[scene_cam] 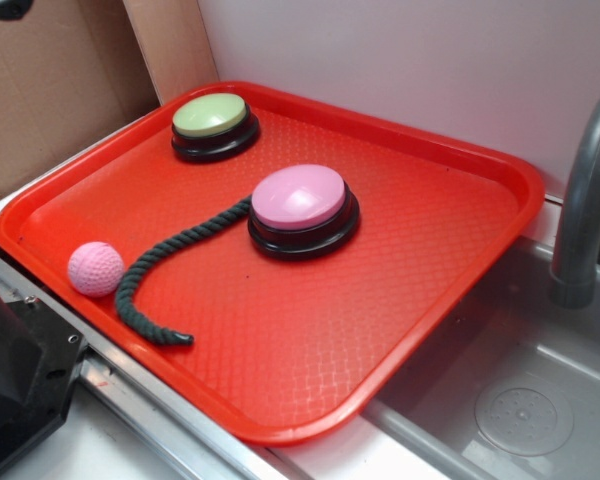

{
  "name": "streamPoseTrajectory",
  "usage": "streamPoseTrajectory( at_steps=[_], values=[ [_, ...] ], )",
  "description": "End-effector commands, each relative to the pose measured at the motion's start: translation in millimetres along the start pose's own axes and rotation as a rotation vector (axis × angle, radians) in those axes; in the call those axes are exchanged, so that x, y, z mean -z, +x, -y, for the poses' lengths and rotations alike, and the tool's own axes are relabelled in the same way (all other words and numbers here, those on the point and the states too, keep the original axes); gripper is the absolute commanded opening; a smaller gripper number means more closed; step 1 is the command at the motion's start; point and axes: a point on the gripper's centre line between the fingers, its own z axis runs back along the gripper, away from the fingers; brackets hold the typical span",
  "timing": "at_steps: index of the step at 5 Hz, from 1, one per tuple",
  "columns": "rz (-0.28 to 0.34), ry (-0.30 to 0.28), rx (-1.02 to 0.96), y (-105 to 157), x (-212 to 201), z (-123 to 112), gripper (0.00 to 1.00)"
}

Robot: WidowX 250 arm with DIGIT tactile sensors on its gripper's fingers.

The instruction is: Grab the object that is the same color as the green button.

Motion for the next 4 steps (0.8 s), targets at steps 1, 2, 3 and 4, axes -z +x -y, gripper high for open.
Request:
streamPoseTrajectory(
  at_steps=[1, 2, 3, 4],
  values=[
    [0.000, 0.000, 0.000, 0, 0, 0, 1.00],
    [0.088, -0.007, -0.026, 11, 19, 5, 1.00],
    [0.144, 0.043, -0.048, 23, 50, 3, 1.00],
    [0.149, 0.096, -0.027, 42, 98, -4, 1.00]
  ],
)
